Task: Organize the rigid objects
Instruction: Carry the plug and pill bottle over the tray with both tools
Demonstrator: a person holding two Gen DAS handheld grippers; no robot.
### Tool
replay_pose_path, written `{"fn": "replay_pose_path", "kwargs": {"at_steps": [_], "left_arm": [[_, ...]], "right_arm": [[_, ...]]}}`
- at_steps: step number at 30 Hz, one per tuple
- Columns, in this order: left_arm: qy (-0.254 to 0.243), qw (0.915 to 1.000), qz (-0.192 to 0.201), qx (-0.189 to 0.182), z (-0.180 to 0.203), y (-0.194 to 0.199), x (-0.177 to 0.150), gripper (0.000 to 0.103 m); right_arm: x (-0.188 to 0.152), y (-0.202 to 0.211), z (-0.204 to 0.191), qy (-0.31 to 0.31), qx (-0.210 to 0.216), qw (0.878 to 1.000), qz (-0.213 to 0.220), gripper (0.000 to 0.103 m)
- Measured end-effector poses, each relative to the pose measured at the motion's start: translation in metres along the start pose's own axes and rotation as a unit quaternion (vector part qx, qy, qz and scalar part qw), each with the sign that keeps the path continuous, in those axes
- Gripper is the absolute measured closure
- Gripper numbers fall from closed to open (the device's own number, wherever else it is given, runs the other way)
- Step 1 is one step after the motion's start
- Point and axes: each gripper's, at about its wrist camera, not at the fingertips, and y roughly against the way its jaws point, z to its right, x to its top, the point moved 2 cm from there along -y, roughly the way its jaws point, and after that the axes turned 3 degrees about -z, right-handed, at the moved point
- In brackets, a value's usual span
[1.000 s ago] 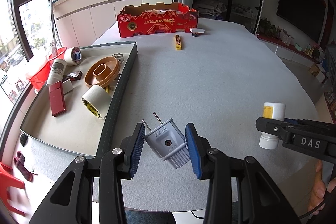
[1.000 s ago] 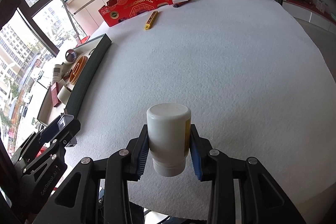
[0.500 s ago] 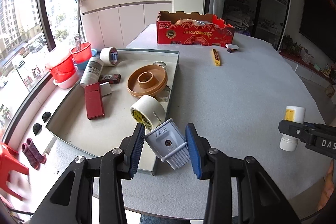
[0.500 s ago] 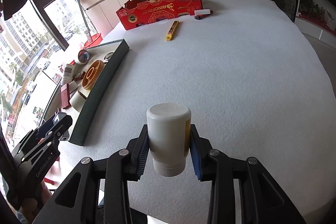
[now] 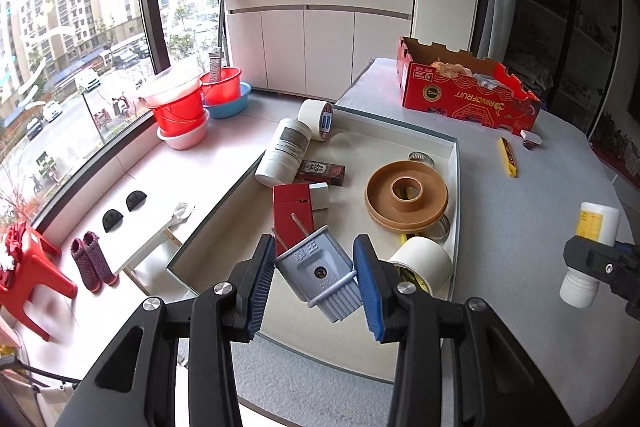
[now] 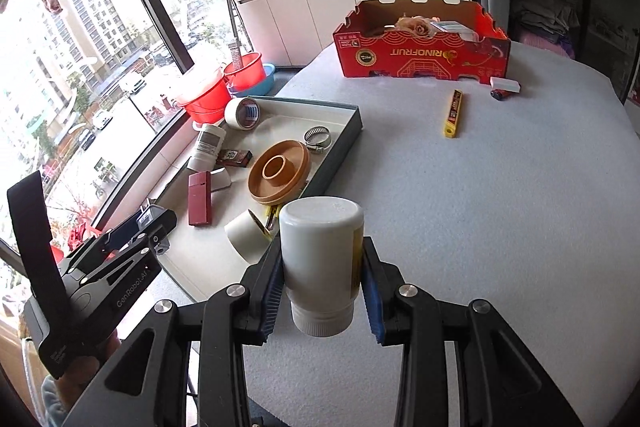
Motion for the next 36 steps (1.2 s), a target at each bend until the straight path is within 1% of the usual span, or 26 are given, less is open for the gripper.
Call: {"fn": "replay_pose_path", "kwargs": {"at_steps": [5,13,24,28,36], "left_arm": [[0.012,0.9998,-0.007,0.011,-0.008,-0.009,0.005,0.060],[0.026,0.9993,-0.018,0.019,-0.013,-0.023,0.014,0.060],[0.043,0.9983,-0.027,0.029,-0.021,-0.032,0.021,0.060],[0.052,0.9978,-0.035,0.021,-0.019,-0.037,0.026,0.060],[0.047,0.9980,-0.039,0.015,-0.010,-0.041,0.032,0.060]], "right_arm": [[0.019,-0.016,-0.026,0.030,0.011,0.999,-0.004,0.066],[0.039,-0.043,-0.046,0.050,0.024,0.998,-0.016,0.066],[0.057,-0.064,-0.050,0.059,0.023,0.998,-0.029,0.066],[0.063,-0.072,-0.049,0.056,0.022,0.998,-0.034,0.066],[0.071,-0.080,-0.046,0.053,0.022,0.998,-0.038,0.066]]}}
